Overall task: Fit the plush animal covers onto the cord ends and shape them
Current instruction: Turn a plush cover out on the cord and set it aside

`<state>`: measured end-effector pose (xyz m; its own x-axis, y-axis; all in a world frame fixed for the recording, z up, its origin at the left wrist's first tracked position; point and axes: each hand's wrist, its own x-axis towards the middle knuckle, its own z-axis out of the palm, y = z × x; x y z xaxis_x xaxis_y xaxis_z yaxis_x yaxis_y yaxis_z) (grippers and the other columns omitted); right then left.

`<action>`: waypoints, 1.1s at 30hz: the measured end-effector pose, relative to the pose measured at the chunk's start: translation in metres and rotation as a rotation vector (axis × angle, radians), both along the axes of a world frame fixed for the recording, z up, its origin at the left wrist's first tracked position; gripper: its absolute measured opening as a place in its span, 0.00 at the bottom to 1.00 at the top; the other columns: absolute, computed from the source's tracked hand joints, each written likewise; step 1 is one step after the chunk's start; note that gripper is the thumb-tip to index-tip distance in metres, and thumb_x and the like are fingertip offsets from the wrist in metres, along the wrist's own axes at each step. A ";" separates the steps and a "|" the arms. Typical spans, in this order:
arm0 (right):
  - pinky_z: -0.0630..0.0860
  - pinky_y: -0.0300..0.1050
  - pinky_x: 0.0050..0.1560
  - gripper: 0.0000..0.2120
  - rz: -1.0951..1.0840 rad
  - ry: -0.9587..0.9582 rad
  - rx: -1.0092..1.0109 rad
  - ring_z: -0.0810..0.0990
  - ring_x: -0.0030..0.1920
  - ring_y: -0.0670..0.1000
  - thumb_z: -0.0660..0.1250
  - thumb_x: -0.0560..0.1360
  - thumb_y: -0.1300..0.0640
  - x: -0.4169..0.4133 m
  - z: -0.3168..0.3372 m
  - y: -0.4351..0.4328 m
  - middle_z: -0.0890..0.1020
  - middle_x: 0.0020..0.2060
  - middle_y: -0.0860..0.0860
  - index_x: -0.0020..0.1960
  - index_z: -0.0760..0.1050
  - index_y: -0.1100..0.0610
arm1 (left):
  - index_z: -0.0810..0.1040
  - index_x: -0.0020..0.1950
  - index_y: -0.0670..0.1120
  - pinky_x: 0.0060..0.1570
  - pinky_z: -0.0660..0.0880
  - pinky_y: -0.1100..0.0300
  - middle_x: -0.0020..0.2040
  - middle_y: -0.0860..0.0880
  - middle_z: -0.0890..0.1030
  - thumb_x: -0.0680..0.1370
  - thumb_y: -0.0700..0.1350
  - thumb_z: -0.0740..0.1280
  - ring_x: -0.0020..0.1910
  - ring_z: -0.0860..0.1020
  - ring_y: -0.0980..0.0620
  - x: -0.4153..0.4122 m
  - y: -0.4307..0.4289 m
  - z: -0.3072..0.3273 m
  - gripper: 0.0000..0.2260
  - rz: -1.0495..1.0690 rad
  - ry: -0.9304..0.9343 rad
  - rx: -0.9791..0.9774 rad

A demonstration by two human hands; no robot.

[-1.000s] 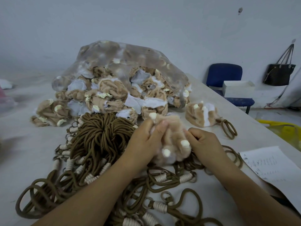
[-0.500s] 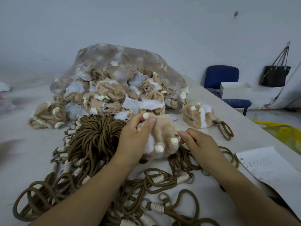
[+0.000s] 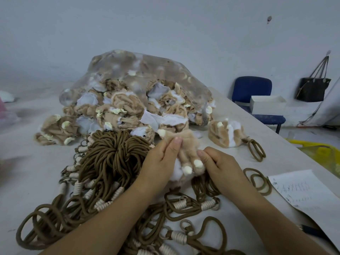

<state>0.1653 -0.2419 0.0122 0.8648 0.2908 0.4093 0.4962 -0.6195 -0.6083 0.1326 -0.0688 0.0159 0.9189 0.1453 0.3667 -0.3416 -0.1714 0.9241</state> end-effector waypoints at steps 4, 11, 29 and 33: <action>0.71 0.44 0.38 0.26 -0.041 -0.039 -0.047 0.74 0.36 0.43 0.47 0.70 0.30 0.003 -0.001 -0.009 0.76 0.31 0.46 0.37 0.72 0.49 | 0.76 0.31 0.55 0.30 0.68 0.72 0.29 0.59 0.76 0.77 0.58 0.63 0.29 0.73 0.64 0.003 0.004 0.001 0.15 0.068 0.000 0.032; 0.68 0.43 0.31 0.28 -0.129 -0.030 -0.088 0.75 0.34 0.42 0.46 0.69 0.29 0.003 -0.001 -0.013 0.76 0.29 0.39 0.36 0.74 0.49 | 0.73 0.42 0.50 0.33 0.71 0.68 0.36 0.55 0.78 0.81 0.52 0.62 0.33 0.74 0.62 0.004 0.008 0.005 0.09 0.216 -0.115 -0.071; 0.67 0.41 0.33 0.25 -0.067 0.011 -0.021 0.74 0.35 0.41 0.49 0.70 0.30 0.000 0.001 -0.008 0.77 0.31 0.36 0.34 0.70 0.49 | 0.78 0.45 0.73 0.44 0.69 0.79 0.47 0.71 0.80 0.77 0.55 0.68 0.49 0.76 0.73 0.006 0.011 0.011 0.10 0.019 -0.048 0.048; 0.67 0.41 0.33 0.27 -0.070 0.012 -0.009 0.74 0.34 0.42 0.49 0.70 0.29 0.001 -0.001 -0.010 0.77 0.31 0.39 0.34 0.71 0.50 | 0.81 0.50 0.58 0.46 0.70 0.76 0.49 0.64 0.82 0.76 0.57 0.65 0.50 0.78 0.67 0.004 0.011 0.008 0.08 0.052 -0.096 0.030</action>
<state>0.1662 -0.2514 0.0114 0.8882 0.2331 0.3959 0.4438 -0.6581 -0.6082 0.1364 -0.0582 0.0239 0.8710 0.1793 0.4574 -0.4182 -0.2178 0.8819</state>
